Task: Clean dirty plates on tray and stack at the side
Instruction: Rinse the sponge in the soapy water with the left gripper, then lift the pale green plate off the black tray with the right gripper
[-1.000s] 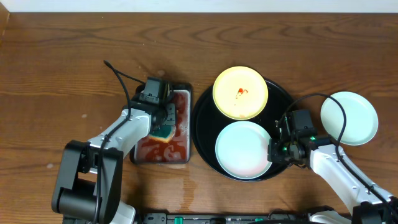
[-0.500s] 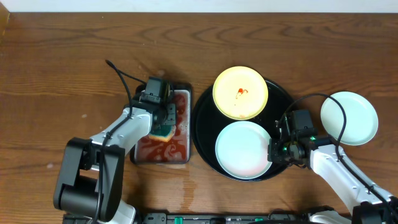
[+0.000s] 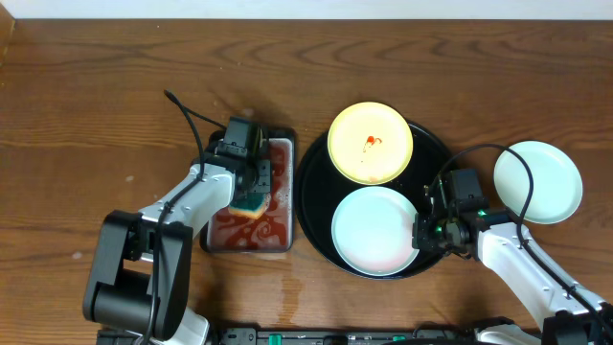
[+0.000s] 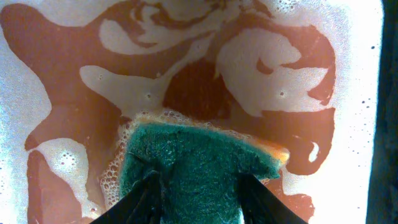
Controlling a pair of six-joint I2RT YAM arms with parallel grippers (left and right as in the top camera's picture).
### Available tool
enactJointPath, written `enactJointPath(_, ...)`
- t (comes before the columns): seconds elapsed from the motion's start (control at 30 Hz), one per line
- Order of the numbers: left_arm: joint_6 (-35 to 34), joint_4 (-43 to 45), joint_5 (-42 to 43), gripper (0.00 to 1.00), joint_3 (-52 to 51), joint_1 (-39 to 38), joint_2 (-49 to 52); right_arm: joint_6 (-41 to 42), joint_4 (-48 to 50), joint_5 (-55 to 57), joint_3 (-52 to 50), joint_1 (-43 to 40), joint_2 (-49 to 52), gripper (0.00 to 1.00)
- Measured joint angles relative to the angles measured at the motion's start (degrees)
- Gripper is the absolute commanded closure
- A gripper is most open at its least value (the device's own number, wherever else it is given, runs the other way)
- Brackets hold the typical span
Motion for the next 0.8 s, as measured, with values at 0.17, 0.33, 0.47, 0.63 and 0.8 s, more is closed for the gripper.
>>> enactJointPath(0.17, 0.0, -3.2, -0.5, 0.57, -0.3, 0.0, -2.6, 0.0, 0.0, 0.0, 0.0, 0.0, 0.0, 0.99)
enactJointPath(0.33, -0.1, -7.1, -1.3, 0.54, -1.6, 0.2, -9.1, 0.0, 0.0, 0.0, 0.0, 0.0, 0.0, 0.99)
enactJointPath(0.47, -1.9, -12.4, -1.5, 0.53, -1.6, 0.2, -14.9, 0.0, 0.1, 0.0, 0.0, 0.0, 0.0, 0.99)
enactJointPath(0.63, -7.1, -19.5, -1.8, 0.53, -1.7, 0.2, -16.8, 0.0, 0.2, 0.0, 0.0, 0.0, 0.0, 0.99)
enactJointPath(0.8, -11.4, -22.4, -1.8, 0.66, -1.7, 0.2, -16.8, 0.0, 0.2, -0.2, 0.0, 0.0, 0.0, 0.99)
